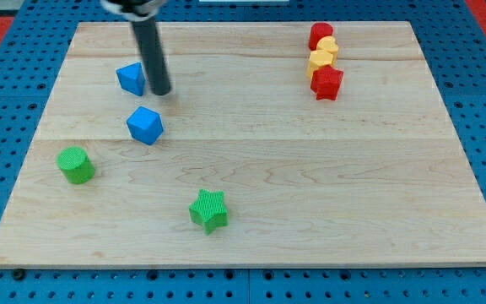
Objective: Move the blue cube towards the green circle
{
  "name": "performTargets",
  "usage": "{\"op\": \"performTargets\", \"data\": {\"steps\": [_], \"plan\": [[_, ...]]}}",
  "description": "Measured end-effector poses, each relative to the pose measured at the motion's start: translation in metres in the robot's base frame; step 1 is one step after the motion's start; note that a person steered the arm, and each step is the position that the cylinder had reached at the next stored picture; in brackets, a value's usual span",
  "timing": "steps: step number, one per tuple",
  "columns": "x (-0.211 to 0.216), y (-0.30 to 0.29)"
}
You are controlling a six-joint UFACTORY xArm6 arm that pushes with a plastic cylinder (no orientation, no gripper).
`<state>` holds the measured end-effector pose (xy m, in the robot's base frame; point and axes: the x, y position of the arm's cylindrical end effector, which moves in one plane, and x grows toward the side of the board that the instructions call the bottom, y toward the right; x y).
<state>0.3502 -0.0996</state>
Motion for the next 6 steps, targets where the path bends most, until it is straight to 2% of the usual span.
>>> {"op": "performTargets", "data": {"steps": [1, 3, 4, 5, 6], "plan": [[0.038, 0.016], [0.112, -0.037], [0.088, -0.012], [0.055, -0.019], [0.07, -0.064]]}}
